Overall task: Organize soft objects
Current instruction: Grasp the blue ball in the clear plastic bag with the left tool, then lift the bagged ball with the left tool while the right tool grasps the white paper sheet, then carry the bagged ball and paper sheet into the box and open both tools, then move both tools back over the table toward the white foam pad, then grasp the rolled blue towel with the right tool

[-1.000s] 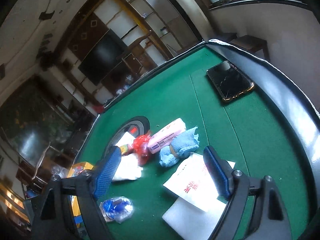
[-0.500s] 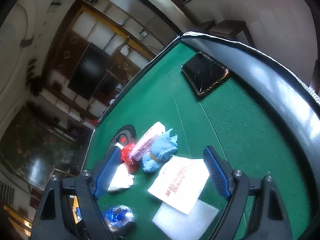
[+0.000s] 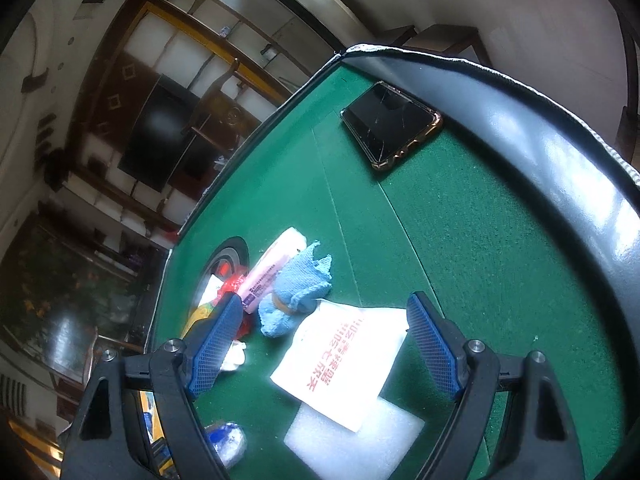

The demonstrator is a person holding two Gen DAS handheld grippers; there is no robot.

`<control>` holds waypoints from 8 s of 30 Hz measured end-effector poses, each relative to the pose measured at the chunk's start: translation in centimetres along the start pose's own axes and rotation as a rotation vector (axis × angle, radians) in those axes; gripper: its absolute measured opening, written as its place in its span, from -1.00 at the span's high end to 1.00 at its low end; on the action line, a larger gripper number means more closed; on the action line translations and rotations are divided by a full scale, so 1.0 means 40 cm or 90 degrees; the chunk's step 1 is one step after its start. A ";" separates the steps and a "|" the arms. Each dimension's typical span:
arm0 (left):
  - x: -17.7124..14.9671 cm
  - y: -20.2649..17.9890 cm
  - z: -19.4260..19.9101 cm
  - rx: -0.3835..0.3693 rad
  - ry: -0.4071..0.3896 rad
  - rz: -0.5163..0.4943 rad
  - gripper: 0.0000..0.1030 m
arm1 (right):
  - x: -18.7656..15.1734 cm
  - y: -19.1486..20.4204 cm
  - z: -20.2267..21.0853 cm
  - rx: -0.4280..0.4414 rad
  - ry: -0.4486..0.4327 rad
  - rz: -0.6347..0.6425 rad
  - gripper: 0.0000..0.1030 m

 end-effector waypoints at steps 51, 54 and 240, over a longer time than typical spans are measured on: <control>-0.132 0.184 0.319 -0.012 -0.121 0.111 0.21 | -0.145 0.201 -0.140 -0.174 0.145 0.315 -0.74; -0.147 0.205 0.332 -0.017 -0.123 0.126 0.21 | -0.163 0.223 -0.157 -0.219 0.158 0.367 -0.73; -0.204 0.287 0.396 0.078 -0.111 0.198 -0.41 | -0.355 0.346 -0.138 -0.022 0.214 0.384 -0.82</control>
Point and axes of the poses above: each gripper's, at about its wrist camera, not at the fingertips, and z roughly against the way its jaws point, y to its left, x to its top, the point moved 2 cm from there along -z, roughly the way its jaws point, and after that the axes turned 3 degrees about z, right-handed, at the moved point
